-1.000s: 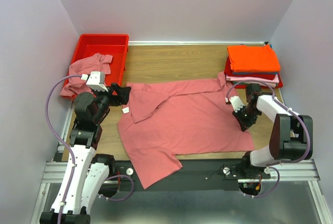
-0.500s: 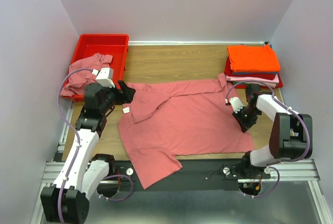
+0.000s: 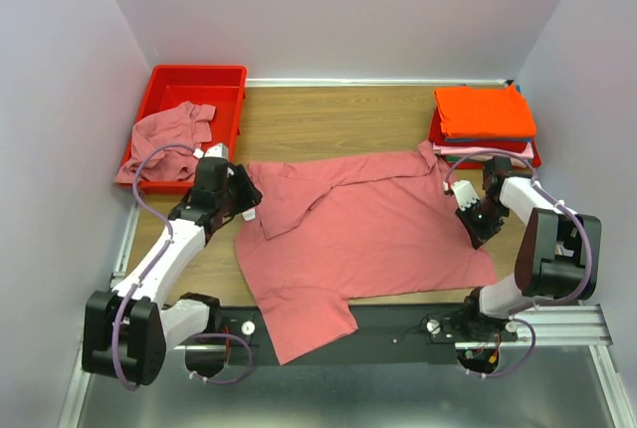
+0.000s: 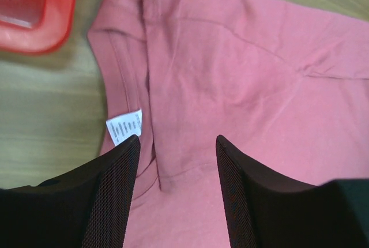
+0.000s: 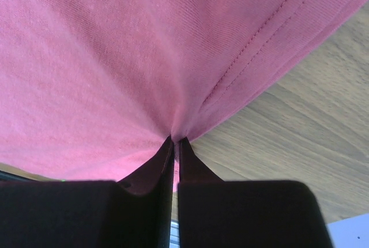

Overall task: Fold and stack the t-shirts
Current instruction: Fold the tshirt

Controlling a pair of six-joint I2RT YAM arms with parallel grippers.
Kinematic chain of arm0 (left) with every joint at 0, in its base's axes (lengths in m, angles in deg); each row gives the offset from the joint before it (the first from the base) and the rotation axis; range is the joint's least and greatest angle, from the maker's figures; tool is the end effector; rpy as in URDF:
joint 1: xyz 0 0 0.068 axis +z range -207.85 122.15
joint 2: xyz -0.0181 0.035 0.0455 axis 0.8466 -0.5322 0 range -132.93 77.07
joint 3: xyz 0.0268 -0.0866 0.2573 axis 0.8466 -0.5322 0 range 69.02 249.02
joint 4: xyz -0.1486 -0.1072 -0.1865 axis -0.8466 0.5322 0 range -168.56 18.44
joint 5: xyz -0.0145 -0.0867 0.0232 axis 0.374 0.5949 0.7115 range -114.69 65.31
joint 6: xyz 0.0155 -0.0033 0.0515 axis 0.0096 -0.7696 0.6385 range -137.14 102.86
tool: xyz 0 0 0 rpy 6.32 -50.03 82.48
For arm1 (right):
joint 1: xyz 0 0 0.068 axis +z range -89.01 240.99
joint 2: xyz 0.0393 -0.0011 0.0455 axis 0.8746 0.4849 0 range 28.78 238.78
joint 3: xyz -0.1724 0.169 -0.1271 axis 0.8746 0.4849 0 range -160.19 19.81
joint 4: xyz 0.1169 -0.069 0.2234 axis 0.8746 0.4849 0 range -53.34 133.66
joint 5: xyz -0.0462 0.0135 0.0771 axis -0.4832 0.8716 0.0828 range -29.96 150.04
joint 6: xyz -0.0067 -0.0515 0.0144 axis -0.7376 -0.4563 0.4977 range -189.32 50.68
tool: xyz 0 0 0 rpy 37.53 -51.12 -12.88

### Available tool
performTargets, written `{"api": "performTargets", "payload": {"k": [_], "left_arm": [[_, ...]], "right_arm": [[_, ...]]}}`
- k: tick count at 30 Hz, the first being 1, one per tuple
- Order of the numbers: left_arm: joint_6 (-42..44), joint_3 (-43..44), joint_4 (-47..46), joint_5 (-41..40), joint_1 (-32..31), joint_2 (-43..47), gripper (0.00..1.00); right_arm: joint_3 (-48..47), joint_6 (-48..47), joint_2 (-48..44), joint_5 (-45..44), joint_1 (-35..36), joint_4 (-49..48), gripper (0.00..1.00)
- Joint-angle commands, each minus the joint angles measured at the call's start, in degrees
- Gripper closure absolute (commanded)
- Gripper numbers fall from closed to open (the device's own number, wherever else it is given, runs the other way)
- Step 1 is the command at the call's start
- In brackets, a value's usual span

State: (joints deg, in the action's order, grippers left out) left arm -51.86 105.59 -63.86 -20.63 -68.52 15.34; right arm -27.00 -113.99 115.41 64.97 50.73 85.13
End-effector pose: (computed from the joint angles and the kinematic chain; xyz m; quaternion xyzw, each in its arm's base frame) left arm 0.2220 -0.0444 0.2260 -0.1739 0.8885 -0.1929 0.3783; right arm 0.2311 -0.0388 0.1568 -0.2961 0.9541 0.0314 0.0330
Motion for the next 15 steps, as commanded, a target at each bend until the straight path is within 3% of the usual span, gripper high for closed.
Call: {"api": "performTargets", "payload": {"k": [1,7,15], "left_arm": [[-9.39,-2.39,3.84,-10.37,-3.11,-4.51,0.36],[-14.93,-1.6,5.69,-17.49,-4.7,-13.66,0.33],[-16.26,-1.24,7.1,-22.33,-4.79,-15.78,0.34]], "right_arm": [[-1.0,-1.3,0.29,-1.24,-0.55,-1.36,0.89],[-1.44,-1.3,0.12,0.52,-0.64,-1.71,0.89],[-2.15,-1.74,0.64,1.66,-0.99,-2.33,0.89]]}}
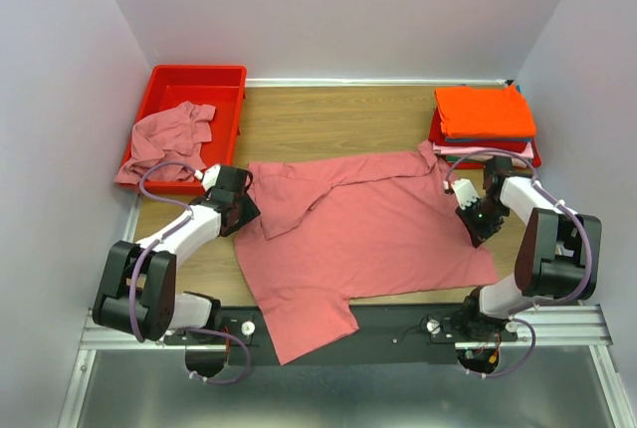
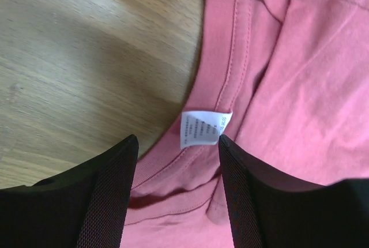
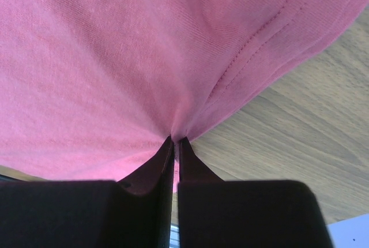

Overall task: Fold and stack the t-shirts
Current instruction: Fold the tshirt

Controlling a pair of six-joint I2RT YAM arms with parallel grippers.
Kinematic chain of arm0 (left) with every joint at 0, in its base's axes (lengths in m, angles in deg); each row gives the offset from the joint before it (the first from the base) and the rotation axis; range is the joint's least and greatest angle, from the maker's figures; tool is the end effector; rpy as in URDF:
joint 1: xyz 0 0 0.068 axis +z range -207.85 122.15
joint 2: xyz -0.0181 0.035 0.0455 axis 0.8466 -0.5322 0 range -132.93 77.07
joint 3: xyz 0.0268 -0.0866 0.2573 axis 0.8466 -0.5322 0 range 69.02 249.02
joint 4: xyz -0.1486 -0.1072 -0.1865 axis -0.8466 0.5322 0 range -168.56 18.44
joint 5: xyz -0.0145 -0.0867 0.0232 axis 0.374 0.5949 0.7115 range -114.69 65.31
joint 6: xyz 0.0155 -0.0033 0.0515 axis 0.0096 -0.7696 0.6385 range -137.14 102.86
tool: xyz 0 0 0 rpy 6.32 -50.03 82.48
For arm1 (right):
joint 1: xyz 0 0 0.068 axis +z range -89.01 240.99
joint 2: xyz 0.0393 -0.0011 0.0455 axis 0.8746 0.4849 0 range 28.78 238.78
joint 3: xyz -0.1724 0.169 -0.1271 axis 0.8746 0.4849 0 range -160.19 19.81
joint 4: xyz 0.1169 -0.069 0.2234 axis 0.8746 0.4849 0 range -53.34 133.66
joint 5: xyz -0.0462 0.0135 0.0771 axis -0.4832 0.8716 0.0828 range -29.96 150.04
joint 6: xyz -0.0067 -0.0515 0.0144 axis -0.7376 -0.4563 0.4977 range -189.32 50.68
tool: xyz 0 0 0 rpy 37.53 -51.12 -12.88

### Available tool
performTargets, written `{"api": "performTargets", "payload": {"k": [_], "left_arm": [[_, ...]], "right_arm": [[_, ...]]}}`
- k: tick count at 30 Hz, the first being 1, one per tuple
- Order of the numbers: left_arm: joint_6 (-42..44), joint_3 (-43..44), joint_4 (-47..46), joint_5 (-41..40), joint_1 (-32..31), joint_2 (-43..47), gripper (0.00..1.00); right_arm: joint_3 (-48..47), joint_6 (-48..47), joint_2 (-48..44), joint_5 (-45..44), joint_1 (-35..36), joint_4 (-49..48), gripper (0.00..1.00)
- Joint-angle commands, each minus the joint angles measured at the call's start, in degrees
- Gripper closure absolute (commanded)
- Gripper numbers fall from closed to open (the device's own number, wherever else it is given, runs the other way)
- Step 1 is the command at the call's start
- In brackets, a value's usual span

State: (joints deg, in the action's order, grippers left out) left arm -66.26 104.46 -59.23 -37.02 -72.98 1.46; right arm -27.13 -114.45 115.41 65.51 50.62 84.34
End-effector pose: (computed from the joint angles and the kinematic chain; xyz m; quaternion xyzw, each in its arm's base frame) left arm 0.2294 -0.0541 0.1633 -0.3074 0.9091 -0.0513 0.2766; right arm 0.2331 -0.0393 0.1575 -0.2993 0.9527 0.0316 0.0424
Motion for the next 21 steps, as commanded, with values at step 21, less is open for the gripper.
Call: {"api": "performTargets", "payload": {"k": [21], "left_arm": [[-3.7,2.78,16.51,0.75,-7.8,6.08,0.75]], "right_arm": [[-3.25,-4.88,0.56,-2.04,-3.69,-1.63,0.9]]}}
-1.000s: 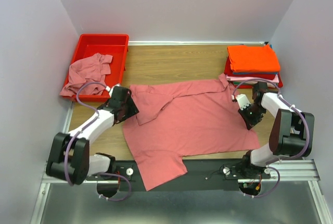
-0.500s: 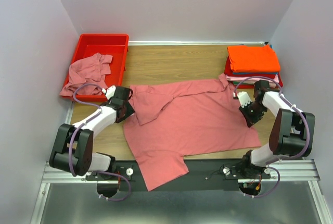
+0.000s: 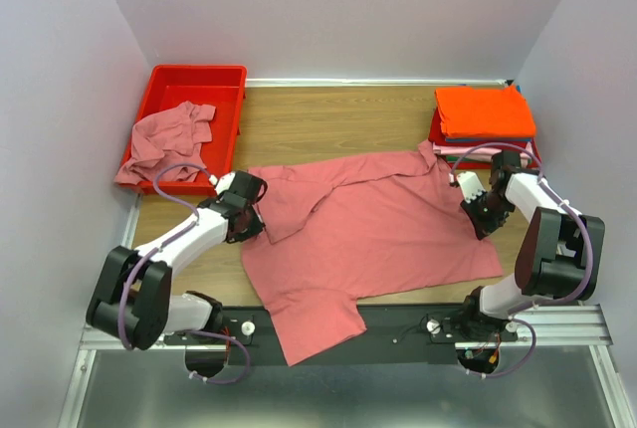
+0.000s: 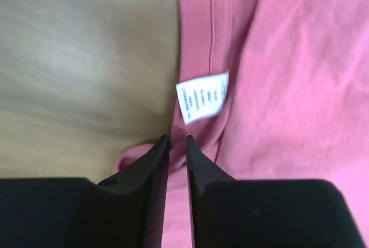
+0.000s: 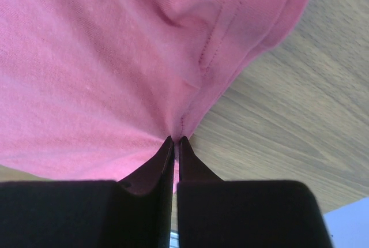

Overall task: Fold and stack the t-shirts
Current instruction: Fold the tshirt

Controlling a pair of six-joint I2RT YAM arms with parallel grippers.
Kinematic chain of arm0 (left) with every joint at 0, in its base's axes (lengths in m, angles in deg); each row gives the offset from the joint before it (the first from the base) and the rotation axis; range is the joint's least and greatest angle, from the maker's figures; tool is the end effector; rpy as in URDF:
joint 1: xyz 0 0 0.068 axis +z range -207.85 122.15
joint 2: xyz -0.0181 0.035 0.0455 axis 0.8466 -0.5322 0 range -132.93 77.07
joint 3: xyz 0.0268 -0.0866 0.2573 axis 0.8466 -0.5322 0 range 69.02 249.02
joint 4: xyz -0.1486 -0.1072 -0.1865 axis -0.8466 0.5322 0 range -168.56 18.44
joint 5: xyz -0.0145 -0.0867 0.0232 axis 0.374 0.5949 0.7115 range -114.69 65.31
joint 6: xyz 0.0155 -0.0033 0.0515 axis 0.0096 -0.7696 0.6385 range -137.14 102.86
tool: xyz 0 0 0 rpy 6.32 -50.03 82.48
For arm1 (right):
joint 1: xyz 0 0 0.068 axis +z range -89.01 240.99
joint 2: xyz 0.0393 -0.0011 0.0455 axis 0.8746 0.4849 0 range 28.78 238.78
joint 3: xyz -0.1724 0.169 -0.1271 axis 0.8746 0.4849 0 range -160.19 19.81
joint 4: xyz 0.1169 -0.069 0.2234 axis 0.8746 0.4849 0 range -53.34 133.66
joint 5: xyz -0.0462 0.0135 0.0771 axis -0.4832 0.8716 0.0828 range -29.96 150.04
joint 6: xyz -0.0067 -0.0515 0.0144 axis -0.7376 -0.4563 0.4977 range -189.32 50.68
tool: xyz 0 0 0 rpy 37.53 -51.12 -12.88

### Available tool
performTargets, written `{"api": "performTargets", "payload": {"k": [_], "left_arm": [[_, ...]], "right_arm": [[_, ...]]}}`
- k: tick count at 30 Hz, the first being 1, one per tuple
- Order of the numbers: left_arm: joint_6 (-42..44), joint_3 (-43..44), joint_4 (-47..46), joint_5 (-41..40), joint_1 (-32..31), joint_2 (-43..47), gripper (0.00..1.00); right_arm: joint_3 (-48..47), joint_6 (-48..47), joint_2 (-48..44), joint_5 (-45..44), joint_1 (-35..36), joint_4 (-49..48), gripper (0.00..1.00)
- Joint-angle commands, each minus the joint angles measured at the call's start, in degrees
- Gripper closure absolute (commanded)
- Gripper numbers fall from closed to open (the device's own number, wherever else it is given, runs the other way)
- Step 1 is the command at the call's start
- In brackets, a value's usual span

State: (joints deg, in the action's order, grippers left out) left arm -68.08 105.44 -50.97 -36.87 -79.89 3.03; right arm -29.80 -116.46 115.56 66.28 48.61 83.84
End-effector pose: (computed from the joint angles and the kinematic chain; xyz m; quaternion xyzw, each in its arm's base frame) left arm 0.2102 -0.0770 0.1666 -0.2644 0.9348 -0.0436 0.2332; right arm 0.2425 -0.0493 0.1680 -0.3005 0.9510 0.0228 0.0696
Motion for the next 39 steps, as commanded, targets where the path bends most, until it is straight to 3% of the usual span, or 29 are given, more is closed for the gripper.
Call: {"api": "performTargets", "payload": {"k": [1,4,6,8,11,13,20,22,24,27,30,34,37,38,39], "left_arm": [[-1.45,3.03,9.4,-0.11,-0.9,7.22,0.74],[0.48,7.69,12.48,-2.75,-0.9,10.22,0.69],[4.6,10.06,11.87,-2.32,-0.9,11.72,0.59],[11.69,10.77,7.86,0.3,-0.81,11.9,0.47],[19.27,11.56,2.4,9.26,-0.72,11.9,0.42],[25.17,11.74,-2.97,14.98,-0.63,13.04,0.36],[35.99,14.2,-11.59,12.63,-0.2,16.12,0.22],[37.13,13.85,-13.79,9.67,0.16,17.34,0.15],[37.75,13.76,-14.32,8.41,0.51,18.05,0.14],[38.19,13.24,-14.85,6.3,1.21,19.28,0.14],[38.11,11.66,-15.2,5.24,1.39,21.56,0.14],[37.67,9.11,-15.03,4.37,1.39,24.9,0.14],[36.88,7.53,-14.85,4.36,1.48,28.15,0.14],[36.7,7.09,-15.11,4.45,1.39,28.68,0.14],[36.44,6.73,-15.29,4.45,1.39,29.21,0.14]], "right_arm": [[-0.49,-3.22,0.58,-3.07,-1.94,-1.12,0.9],[-0.4,-4.37,0.84,-3.87,-2.91,-1.12,0.89],[-0.67,-5.77,0.5,-2.99,-3.0,-0.86,0.85],[-1.37,-7.26,-0.9,0.85,-3.0,0.19,0.7],[-5.93,-10.6,-1.09,8.92,-2.91,6.33,0.53],[-9.61,-13.41,-0.3,12.12,-1.95,11.6,0.52],[-13.41,-14.3,-1.0,16.26,11.83,14.52,0.39],[-17.17,-13.95,0.31,19.84,20.86,14.61,0.38],[-19.47,-14.39,1.8,23.36,24.84,14.52,0.27],[-22.72,-16.14,5.31,32.39,31.77,12.51,0.01],[-24.22,-23.43,7.17,40.66,37.49,8.65,0.0],[-24.92,-28.11,10.76,40.09,44.98,-1.89,0.0],[-28.25,-24.86,15.32,35.17,48.94,-7.96,0.17],[-29.14,-24.24,16.56,32.29,50.34,-8.76,0.33],[-30.1,-23.19,18.06,31.3,50.87,-9.81,0.39]]}}
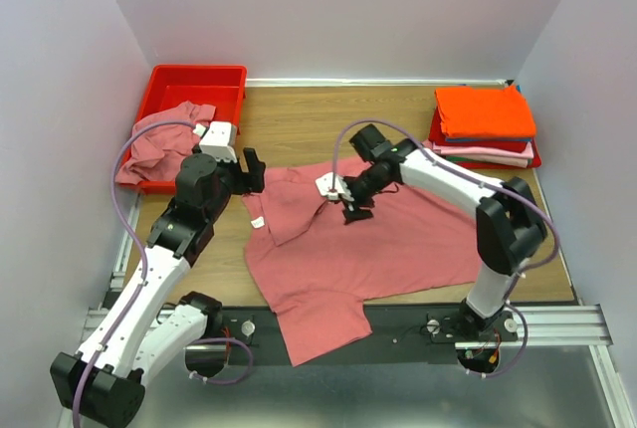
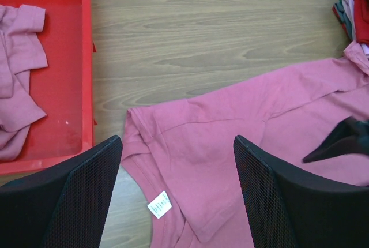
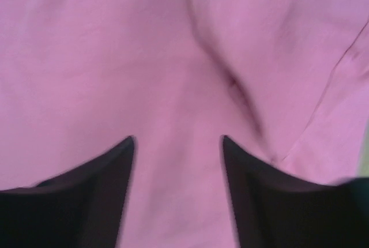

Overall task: Fold and stack the t-shirts
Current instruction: Fold the tshirt

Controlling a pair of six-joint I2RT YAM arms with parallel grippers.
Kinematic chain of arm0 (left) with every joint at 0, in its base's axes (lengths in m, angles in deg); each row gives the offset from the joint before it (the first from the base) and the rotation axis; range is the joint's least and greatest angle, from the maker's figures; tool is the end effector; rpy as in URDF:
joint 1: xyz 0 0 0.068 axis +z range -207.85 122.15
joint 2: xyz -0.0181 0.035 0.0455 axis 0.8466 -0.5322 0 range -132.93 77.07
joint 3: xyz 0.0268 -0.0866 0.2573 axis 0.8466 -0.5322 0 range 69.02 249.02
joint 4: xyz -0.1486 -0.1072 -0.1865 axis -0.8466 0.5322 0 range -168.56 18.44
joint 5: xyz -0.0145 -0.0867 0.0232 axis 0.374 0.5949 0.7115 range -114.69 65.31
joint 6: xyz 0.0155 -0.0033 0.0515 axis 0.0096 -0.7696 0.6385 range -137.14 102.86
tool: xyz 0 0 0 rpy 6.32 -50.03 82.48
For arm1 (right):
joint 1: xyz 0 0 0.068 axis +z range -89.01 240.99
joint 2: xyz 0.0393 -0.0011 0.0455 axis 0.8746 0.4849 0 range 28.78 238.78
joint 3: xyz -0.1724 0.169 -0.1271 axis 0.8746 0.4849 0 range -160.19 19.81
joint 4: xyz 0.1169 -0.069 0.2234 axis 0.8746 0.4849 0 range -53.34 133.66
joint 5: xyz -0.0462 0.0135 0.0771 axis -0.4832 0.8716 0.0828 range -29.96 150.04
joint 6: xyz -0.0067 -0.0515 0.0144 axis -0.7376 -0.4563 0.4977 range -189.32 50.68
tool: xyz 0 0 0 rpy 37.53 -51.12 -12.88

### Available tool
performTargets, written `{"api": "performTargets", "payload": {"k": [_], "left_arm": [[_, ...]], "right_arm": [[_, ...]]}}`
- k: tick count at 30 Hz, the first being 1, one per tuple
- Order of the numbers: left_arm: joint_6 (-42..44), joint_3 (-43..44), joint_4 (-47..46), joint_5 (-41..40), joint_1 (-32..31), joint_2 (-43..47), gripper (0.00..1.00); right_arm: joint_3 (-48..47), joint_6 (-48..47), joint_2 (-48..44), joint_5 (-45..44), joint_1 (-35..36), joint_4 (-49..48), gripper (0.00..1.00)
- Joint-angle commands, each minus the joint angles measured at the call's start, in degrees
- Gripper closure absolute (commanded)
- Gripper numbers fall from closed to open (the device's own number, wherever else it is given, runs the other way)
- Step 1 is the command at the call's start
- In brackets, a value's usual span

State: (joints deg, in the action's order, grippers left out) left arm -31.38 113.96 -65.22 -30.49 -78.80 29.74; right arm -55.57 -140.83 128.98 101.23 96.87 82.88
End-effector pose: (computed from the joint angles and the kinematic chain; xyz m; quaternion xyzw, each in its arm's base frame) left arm 0.1822 -0.0659 0.3277 0.0161 0.7966 -0.1438 0.5869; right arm 0.2675 0.2223 0.2297 -0.7784 0.5000 0.2832 0.2529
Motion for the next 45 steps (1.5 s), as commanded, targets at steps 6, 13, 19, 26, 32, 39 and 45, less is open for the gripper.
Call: {"api": "performTargets", "payload": {"k": [6,13,19,26,32,39,45], "left_arm": [[-0.7,-3.55,-1.04,-2.72,0.3,5.05,0.14],[-0.35,-3.9,-1.57,-2.55,0.38,4.97,0.14],[-0.35,-4.08,-1.65,-2.46,0.38,4.62,0.14],[-0.26,-4.17,-1.74,-2.28,0.3,4.71,0.14],[-0.35,-4.34,-1.83,-2.2,0.3,4.53,0.14],[-0.44,-4.34,-1.92,-2.19,0.3,4.62,0.14],[-0.44,-4.43,-2.0,-2.02,0.3,4.53,0.14]], "right_arm": [[-6.19,1.46,10.36,-7.7,6.12,-9.92,0.67],[-6.54,3.56,14.05,-11.12,6.92,-12.81,0.69],[-8.56,5.41,17.13,-12.19,6.92,-14.22,0.68],[-9.62,6.11,18.71,-12.89,7.01,-14.84,0.67],[-10.14,6.38,19.33,-12.89,7.45,-14.93,0.66],[-10.85,7.08,20.12,-12.89,8.24,-14.84,0.66],[-10.41,7.34,20.47,-13.24,8.51,-14.75,0.76]]}}
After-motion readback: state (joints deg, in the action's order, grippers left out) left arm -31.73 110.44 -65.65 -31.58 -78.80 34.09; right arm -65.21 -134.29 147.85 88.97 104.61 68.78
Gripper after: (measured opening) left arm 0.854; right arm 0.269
